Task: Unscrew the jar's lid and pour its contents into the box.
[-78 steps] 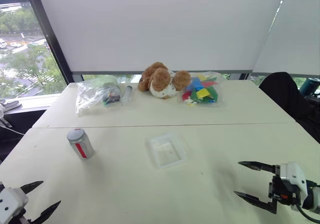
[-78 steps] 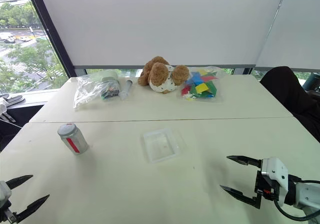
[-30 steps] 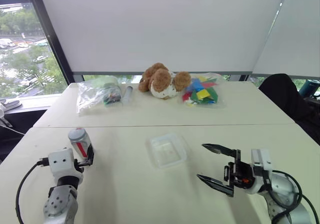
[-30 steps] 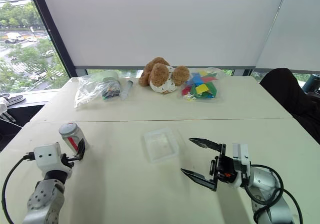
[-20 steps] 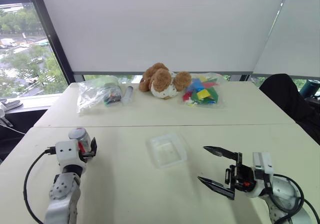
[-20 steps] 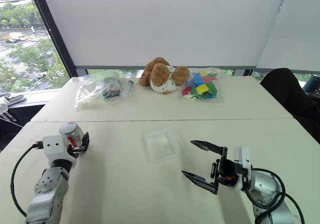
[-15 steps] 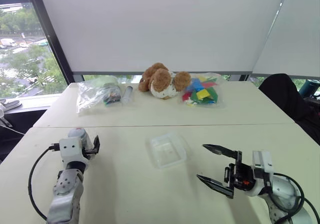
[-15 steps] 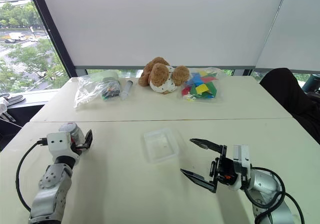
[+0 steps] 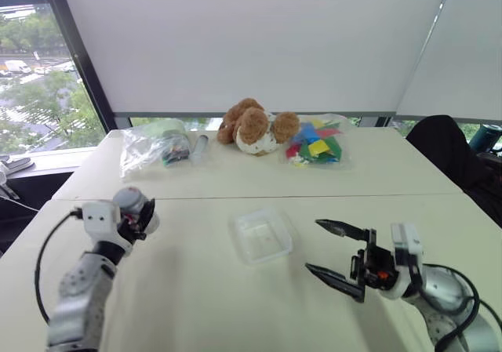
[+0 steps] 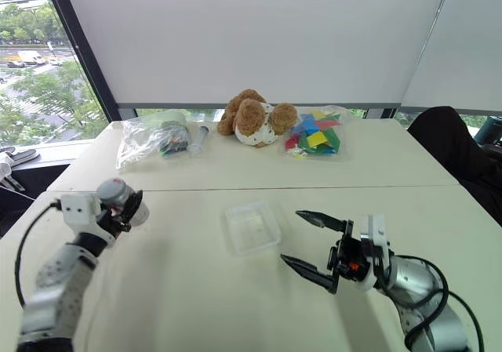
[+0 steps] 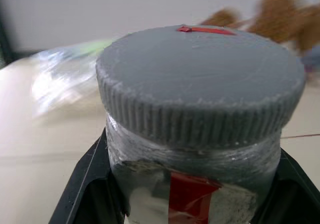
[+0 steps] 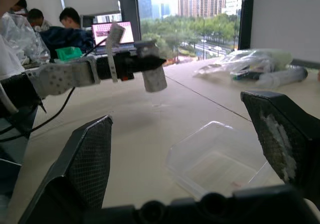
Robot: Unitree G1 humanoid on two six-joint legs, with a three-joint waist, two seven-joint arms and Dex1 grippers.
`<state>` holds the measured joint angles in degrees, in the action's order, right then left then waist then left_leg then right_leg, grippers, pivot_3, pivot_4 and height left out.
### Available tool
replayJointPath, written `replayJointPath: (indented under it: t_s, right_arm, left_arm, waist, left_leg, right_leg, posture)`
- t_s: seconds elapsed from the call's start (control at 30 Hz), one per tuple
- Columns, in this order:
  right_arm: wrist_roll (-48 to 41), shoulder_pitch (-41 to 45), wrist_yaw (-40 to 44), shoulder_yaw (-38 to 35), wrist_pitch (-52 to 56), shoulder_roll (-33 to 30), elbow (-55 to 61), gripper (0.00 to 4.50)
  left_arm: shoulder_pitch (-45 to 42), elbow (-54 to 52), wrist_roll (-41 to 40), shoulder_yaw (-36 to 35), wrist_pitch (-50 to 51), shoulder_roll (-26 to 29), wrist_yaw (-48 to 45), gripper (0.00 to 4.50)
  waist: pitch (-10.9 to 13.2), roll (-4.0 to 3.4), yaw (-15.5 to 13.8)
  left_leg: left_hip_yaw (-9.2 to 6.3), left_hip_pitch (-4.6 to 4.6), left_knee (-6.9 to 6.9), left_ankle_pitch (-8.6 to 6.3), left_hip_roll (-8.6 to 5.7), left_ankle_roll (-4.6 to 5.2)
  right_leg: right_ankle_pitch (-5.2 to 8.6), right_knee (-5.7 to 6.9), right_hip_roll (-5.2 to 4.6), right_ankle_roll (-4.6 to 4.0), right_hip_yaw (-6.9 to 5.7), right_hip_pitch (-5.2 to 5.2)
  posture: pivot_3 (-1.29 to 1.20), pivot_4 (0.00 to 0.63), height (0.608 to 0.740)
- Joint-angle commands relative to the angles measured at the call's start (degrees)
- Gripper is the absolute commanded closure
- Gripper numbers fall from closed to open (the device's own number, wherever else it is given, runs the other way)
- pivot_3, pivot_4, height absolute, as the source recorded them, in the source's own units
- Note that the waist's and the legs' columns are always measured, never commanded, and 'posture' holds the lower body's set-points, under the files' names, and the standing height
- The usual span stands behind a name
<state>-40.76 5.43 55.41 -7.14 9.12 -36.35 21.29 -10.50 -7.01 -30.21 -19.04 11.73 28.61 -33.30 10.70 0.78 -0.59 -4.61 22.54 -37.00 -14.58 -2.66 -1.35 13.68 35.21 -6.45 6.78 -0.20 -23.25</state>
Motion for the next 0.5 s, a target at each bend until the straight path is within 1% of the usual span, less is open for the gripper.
replayJointPath:
  t_s: [0.03,0.07,0.13,0.2,0.33,0.5]
  right_arm:
    - [-10.43,9.34,-12.30,-0.30,16.08,-2.65,8.06,0.00]
    - [-12.87,12.86,-14.57,0.56,19.50,-2.49,8.49,0.00]
    - [-17.83,22.08,-16.61,4.01,26.46,-1.36,8.33,0.00]
    - [-19.10,27.75,-17.50,6.36,30.42,-0.14,7.31,0.00]
    - [-14.25,37.40,-18.82,13.16,35.20,3.91,2.87,0.00]
    - [-9.84,42.49,-18.10,16.35,36.81,7.72,-1.47,0.00]
  left_arm:
    - [-3.03,-6.18,-9.20,4.63,7.29,6.55,-15.85,2.32]
    - [-4.24,-6.12,-9.74,6.17,8.75,7.87,-18.04,2.32]
    - [-7.88,-5.66,-9.55,10.58,10.77,9.13,-22.37,2.32]
    - [-10.48,-4.60,-8.38,13.04,10.59,9.01,-24.80,2.32]
    - [-15.98,-2.03,-6.27,17.13,8.45,6.10,-27.57,2.32]
    - [-17.83,-1.43,-4.67,19.42,8.09,4.41,-29.17,2.32]
  waist:
    - [0.00,-0.13,-0.04]
    - [-0.02,-0.13,-0.11]
    - [0.02,-0.18,-0.08]
    - [0.06,-0.21,-0.02]
    - [0.07,-0.20,0.03]
    - [0.07,-0.19,0.29]
  left_leg:
    - [0.01,0.01,0.00,0.01,-0.01,-0.02]
    - [0.01,-0.02,0.01,0.01,0.00,-0.02]
    - [-0.02,-0.03,0.08,0.01,0.02,-0.01]
    - [-0.01,0.05,0.07,0.02,0.01,0.00]
    - [-0.02,0.14,0.08,0.02,0.01,0.01]
    - [-0.01,0.27,0.04,0.03,-0.01,0.01]
  right_leg:
    - [-0.03,-0.02,-0.01,-0.05,0.02,-0.02]
    - [-0.03,-0.02,-0.01,-0.05,0.02,0.00]
    - [-0.02,-0.07,0.00,-0.06,0.00,0.02]
    - [-0.03,-0.05,0.03,-0.06,0.00,-0.08]
    - [-0.04,-0.05,0.06,-0.03,-0.02,-0.14]
    - [-0.15,-0.04,0.07,0.17,-0.02,-0.25]
  posture:
    - [0.00,0.150,0.740]
    - [0.00,0.150,0.740]
    - [0.00,0.150,0.740]
    - [0.00,0.150,0.740]
    - [0.00,0.150,0.740]
    - [0.00,0.150,0.740]
